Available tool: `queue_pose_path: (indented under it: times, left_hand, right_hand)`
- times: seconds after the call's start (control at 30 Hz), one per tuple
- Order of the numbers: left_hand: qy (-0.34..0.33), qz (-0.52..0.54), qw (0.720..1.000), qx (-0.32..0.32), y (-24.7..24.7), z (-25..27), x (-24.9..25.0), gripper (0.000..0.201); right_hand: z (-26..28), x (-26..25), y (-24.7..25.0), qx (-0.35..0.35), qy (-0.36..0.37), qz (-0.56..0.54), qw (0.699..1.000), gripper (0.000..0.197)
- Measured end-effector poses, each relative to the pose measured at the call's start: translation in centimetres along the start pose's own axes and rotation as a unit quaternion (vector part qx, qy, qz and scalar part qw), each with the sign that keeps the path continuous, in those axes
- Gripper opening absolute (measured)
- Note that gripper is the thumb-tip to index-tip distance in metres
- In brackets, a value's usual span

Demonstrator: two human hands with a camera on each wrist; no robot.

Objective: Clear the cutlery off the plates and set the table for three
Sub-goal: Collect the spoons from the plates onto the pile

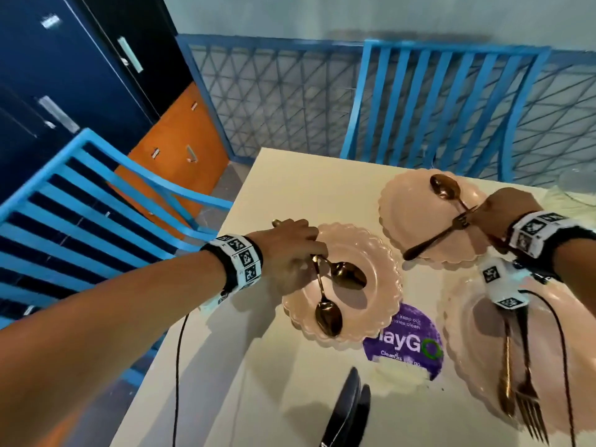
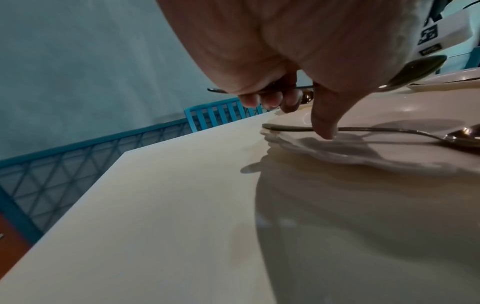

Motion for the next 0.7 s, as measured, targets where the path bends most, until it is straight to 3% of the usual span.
queue_pose_path:
  times: [0.17, 0.23, 0.33, 0.47, 0.57, 0.7]
  left_hand:
    - [-0.026, -0.017, 0.999, 0.014, -0.8, -0.4, 0.7, 0.037]
    - [-0.044, -0.042, 0.998, 0.019, -1.3, -0.5, 1.2, 0.027]
    - [-0.055, -0.054, 0.995, 0.056, -1.8, -0.4, 1.6, 0.028]
    - [-0.027, -0.092, 0.988, 0.124, -1.5, 0.5, 0.3, 0.012]
    - [0.014, -0.118, 0.984, 0.133, -0.3, 1.5, 0.1, 0.007]
    - [0.094, -0.066, 0.977, 0.177, 2.1, 3.3, 2.4, 0.024]
  right_hand:
    - [1.1, -0.3, 1.1, 0.002, 0.031, 0.026, 0.999, 0.027]
    - [1.3, -0.1, 1.2, -0.001, 0.040, 0.017, 0.999, 0.022]
    - [2.2, -0.2, 1.5, 0.006, 0.052, -0.001, 0.999, 0.016]
    - [3.6, -0.8, 2.2, 0.008, 0.058, -0.020, 0.998, 0.021]
    - [4.8, -1.1, 2.9, 0.010, 0.062, -0.047, 0.997, 0.016]
    - [7.4, -2.0, 4.4, 0.031, 0.076, -0.111, 0.990, 0.008]
Point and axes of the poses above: each hand's wrist, its own z-axis away from the middle knuckle, its own y-axis out of the back of the hand, x = y × z, the point moved 8 cm from there along -z, towards the middle knuckle, and after that the axes turned 1 degree about -z, right-handed, at the moved point
